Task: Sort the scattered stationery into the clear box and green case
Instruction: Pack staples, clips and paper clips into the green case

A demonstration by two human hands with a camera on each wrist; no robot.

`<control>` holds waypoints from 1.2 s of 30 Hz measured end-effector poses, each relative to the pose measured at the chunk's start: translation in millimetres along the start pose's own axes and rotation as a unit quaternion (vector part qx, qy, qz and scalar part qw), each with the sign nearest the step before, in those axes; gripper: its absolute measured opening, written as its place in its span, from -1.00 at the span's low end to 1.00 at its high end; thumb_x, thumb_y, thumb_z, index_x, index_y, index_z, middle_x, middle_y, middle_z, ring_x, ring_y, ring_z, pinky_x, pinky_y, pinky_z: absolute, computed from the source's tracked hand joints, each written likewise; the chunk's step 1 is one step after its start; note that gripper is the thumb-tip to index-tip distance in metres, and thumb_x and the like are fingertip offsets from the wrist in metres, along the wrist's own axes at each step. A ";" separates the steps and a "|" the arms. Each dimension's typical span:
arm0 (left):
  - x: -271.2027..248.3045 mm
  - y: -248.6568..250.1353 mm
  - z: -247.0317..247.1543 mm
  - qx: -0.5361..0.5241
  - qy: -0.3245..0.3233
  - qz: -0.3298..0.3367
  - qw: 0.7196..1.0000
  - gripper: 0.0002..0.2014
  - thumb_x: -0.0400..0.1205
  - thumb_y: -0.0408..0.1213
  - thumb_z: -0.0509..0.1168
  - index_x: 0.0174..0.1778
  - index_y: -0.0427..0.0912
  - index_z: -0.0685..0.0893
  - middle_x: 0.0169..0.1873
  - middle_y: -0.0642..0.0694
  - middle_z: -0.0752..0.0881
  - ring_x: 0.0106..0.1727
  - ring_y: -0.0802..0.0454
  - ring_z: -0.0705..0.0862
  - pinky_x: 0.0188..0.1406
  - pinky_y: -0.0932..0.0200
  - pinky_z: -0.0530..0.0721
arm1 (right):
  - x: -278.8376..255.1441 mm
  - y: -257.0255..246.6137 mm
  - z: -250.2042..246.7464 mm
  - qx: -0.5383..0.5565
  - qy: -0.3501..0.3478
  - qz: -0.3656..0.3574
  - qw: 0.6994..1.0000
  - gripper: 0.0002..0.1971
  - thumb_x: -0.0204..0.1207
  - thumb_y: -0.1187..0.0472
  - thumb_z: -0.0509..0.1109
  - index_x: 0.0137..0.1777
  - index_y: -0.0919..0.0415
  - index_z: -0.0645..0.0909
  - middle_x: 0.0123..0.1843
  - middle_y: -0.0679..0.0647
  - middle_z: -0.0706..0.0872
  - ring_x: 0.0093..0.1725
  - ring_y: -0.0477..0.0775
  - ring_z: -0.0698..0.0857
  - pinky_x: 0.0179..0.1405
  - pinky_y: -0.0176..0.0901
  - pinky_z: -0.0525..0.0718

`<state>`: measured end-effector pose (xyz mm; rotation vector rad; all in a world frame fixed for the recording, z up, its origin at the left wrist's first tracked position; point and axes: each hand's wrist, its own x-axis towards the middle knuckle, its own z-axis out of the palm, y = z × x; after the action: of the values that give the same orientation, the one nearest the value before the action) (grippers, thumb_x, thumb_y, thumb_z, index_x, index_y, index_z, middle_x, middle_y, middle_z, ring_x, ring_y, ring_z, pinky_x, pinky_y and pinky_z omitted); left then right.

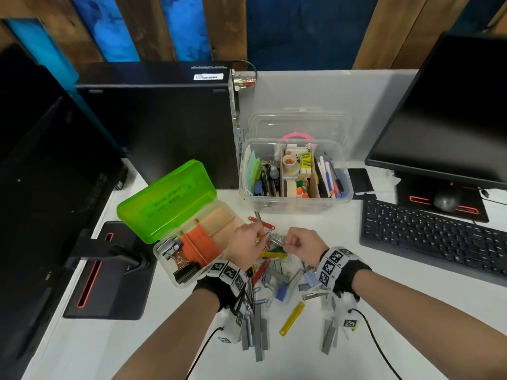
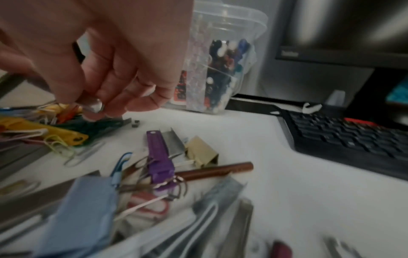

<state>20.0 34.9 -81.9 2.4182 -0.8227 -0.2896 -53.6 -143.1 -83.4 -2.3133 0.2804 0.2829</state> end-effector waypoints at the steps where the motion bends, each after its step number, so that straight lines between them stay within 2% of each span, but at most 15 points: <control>1: 0.5 1.8 -1.3 -0.010 0.001 -0.005 1.000 -0.92 0.63 -0.27 0.29 -0.17 -0.14 0.58 -0.25 0.00 0.71 -0.16 0.04 0.67 -0.13 0.02 0.67 | -0.5 0.2 -0.9 0.016 0.006 0.009 1.000 -0.84 0.45 0.32 0.46 -0.05 0.07 0.61 -0.29 0.02 0.66 -0.23 0.01 0.61 -0.08 -0.13 0.61; 3: 1.8 5.4 -4.4 -0.005 -0.003 -0.012 1.000 -0.96 0.64 -0.26 0.29 -0.12 -0.11 0.56 -0.22 0.01 0.74 -0.17 0.05 0.71 -0.17 0.09 0.69 | -0.4 -0.1 -0.8 0.034 0.000 0.026 0.999 -0.64 0.47 0.32 0.45 0.24 0.04 0.59 -0.31 -0.03 0.65 -0.19 0.00 0.63 0.00 -0.15 0.60; 5: 3.6 9.8 -8.1 -0.006 -0.011 -0.013 1.000 -0.93 0.64 -0.28 0.27 -0.01 -0.09 0.51 -0.20 0.03 0.74 -0.17 0.06 0.71 -0.21 0.15 0.65 | -1.4 -2.3 -0.7 0.055 -0.011 0.033 0.998 -0.56 0.53 0.34 0.39 0.38 0.03 0.54 -0.32 -0.08 0.61 -0.25 -0.05 0.62 -0.07 -0.24 0.59; 8: 7.0 14.4 -10.0 -0.012 -0.022 0.000 1.000 -0.70 0.65 -0.37 0.24 0.27 -0.07 0.41 -0.27 0.06 0.68 -0.29 0.07 0.64 -0.38 0.25 0.44 | -2.6 -6.8 -0.9 0.085 -0.027 0.051 0.995 -0.64 0.58 0.41 0.28 0.31 0.07 0.57 -0.35 -0.02 0.59 -0.41 -0.05 0.61 -0.30 -0.32 0.61; 10: 11.9 15.5 -8.5 0.008 -0.032 0.003 0.999 -0.62 0.64 -0.40 0.22 0.38 -0.08 0.44 -0.23 -0.01 0.71 -0.25 0.04 0.65 -0.36 0.26 0.41 | -2.1 -10.8 -0.9 0.090 -0.038 0.067 0.993 -0.70 0.59 0.42 0.23 0.22 0.08 0.54 -0.36 0.03 0.61 -0.36 0.08 0.68 -0.19 -0.17 0.71; 13: 21.4 16.1 -9.7 0.019 -0.043 -0.026 0.999 -0.76 0.65 -0.39 0.20 0.20 -0.10 0.61 -0.06 -0.08 0.74 -0.06 -0.04 0.69 -0.20 0.23 0.49 | 0.1 -20.1 -1.2 0.112 -0.046 0.097 0.988 -0.81 0.61 0.42 0.22 0.10 0.14 0.42 -0.29 0.09 0.61 -0.19 0.25 0.77 0.01 0.11 0.76; 16: 27.4 18.0 -13.1 0.015 -0.055 -0.036 0.998 -0.84 0.65 -0.40 0.15 0.11 -0.13 0.51 -0.12 -0.13 0.72 -0.13 -0.09 0.69 -0.29 0.15 0.50 | 1.8 -29.6 -3.5 0.163 -0.039 0.116 0.979 -0.82 0.59 0.43 0.27 0.08 0.22 0.36 -0.12 0.17 0.63 -0.12 0.32 0.78 0.04 0.18 0.75; 20: 36.3 17.0 -15.7 0.020 -0.053 -0.065 0.996 -0.91 0.70 -0.37 0.05 0.08 -0.20 0.41 -0.22 -0.19 0.67 -0.19 -0.20 0.68 -0.29 0.03 0.54 | 2.4 -35.0 -8.8 0.217 -0.052 0.128 0.966 -0.67 0.56 0.50 0.23 0.21 0.18 0.30 -0.22 0.21 0.72 -0.16 0.38 0.78 0.04 0.24 0.75; 23: 39.0 11.6 -16.2 0.058 -0.029 -0.086 0.994 -0.84 0.76 -0.24 -0.03 0.02 -0.22 0.39 -0.21 -0.21 0.66 -0.20 -0.21 0.66 -0.28 -0.02 0.56 | 1.8 -33.9 -10.5 0.244 -0.064 0.141 0.957 -0.56 0.52 0.55 0.19 0.31 0.15 0.29 -0.24 0.28 0.71 -0.21 0.40 0.77 0.01 0.27 0.75; 27: 32.1 2.9 -19.6 0.157 -0.029 -0.086 0.983 -0.82 0.71 -0.21 0.05 0.09 -0.19 0.48 -0.11 -0.16 0.67 -0.13 -0.17 0.70 -0.19 -0.02 0.70 | -1.3 -27.4 -11.0 0.282 -0.017 0.183 0.942 -0.68 0.55 0.49 0.20 0.21 0.19 0.30 -0.28 0.30 0.66 -0.36 0.32 0.73 -0.08 0.32 0.76; 29: 30.1 1.9 -17.2 0.182 -0.050 -0.096 0.977 -0.79 0.70 -0.16 0.10 0.12 -0.16 0.53 -0.06 -0.12 0.69 -0.07 -0.12 0.71 -0.12 -0.02 0.73 | -2.3 -26.9 -10.6 0.290 0.015 0.210 0.933 -0.77 0.59 0.42 0.15 0.17 0.18 0.29 -0.27 0.30 0.63 -0.40 0.32 0.71 -0.21 0.26 0.78; 30: 29.9 3.5 -15.7 0.183 -0.065 -0.106 0.975 -0.76 0.70 -0.12 0.11 0.13 -0.15 0.56 -0.05 -0.11 0.71 -0.04 -0.11 0.71 -0.09 -0.02 0.73 | -2.3 -27.3 -9.9 0.283 0.025 0.220 0.933 -0.81 0.60 0.39 0.11 0.16 0.17 0.29 -0.26 0.29 0.62 -0.43 0.30 0.69 -0.32 0.13 0.78; 32: 31.3 8.1 -10.3 0.188 -0.089 -0.118 0.971 -0.73 0.70 -0.09 0.11 0.15 -0.14 0.61 -0.01 -0.13 0.74 0.01 -0.14 0.72 -0.04 0.01 0.72 | 0.0 -27.6 -6.6 0.242 0.039 0.220 0.944 -0.84 0.62 0.34 0.03 0.15 0.18 0.28 -0.31 0.22 0.57 -0.51 0.18 0.59 -0.53 -0.13 0.61; 34: 33.6 12.1 -3.2 0.204 -0.101 -0.114 0.967 -0.71 0.70 -0.08 0.11 0.18 -0.15 0.61 0.03 -0.14 0.73 0.04 -0.15 0.71 -0.07 0.05 0.68 | 3.0 -26.7 -2.3 0.195 0.044 0.206 0.958 -0.87 0.64 0.28 0.01 0.13 0.20 0.30 -0.35 0.12 0.48 -0.48 0.05 0.45 -0.53 -0.22 0.40; 36: 36.0 17.2 1.8 0.234 -0.115 -0.118 0.958 -0.69 0.72 -0.06 0.12 0.21 -0.16 0.60 0.08 -0.14 0.72 0.09 -0.15 0.71 -0.09 0.06 0.63 | 4.2 -25.2 1.5 0.168 0.034 0.190 0.967 -0.90 0.65 0.26 0.04 0.10 0.20 0.34 -0.35 0.03 0.43 -0.41 -0.01 0.39 -0.45 -0.21 0.31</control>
<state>39.2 0.7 -74.3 2.9790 -0.7670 -0.5254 -42.6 -125.4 -68.6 -1.9236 0.7516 0.3176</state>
